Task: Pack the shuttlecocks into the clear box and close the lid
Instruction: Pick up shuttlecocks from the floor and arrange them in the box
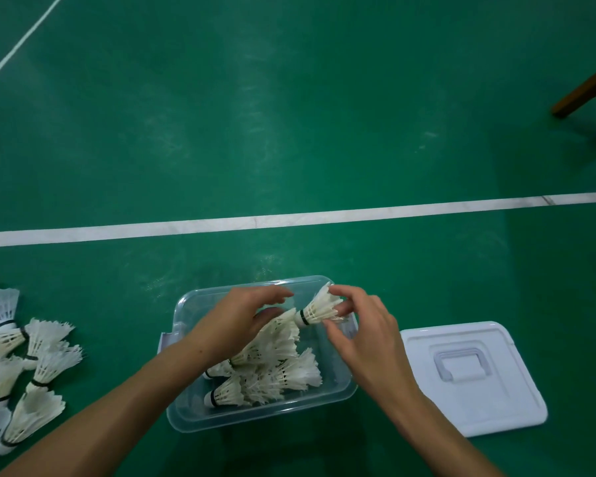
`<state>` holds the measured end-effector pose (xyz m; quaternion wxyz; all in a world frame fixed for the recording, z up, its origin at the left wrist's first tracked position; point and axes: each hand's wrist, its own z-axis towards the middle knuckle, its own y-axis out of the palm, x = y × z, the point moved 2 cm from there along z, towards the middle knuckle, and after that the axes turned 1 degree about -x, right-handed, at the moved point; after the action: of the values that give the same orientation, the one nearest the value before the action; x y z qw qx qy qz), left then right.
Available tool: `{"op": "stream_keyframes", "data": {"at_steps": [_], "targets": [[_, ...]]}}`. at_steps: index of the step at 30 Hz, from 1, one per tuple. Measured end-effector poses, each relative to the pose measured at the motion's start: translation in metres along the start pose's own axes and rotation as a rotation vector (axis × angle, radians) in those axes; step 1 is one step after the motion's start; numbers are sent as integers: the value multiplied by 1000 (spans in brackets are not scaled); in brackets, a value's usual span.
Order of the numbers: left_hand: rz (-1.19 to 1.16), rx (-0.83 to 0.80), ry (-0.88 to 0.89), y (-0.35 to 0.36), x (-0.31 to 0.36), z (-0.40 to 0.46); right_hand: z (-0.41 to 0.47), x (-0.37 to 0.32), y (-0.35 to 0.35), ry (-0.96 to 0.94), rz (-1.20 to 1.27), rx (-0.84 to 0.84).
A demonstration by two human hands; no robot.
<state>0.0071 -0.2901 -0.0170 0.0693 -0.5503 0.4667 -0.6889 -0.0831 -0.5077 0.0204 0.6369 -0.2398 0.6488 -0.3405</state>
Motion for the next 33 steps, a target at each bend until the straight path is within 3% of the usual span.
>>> {"op": "stream_keyframes", "data": {"at_steps": [3, 8, 12, 19, 24, 33], "targets": [[313, -118, 44, 15, -11, 10, -3, -2, -2, 15, -84, 46], [461, -248, 31, 21, 0, 26, -5, -7, -2, 27, -138, 99], [612, -282, 117, 26, 1, 27, -6, -7, -4, 39, -143, 111], [623, -310, 89, 33, -7, 27, -8, -7, -2, 64, -165, 82], [572, -264, 4, 34, -10, 22, -8, -11, 2, 53, -239, 74], [511, -145, 11, 19, -20, 4, 11, -34, 26, -65, -431, 25]]}}
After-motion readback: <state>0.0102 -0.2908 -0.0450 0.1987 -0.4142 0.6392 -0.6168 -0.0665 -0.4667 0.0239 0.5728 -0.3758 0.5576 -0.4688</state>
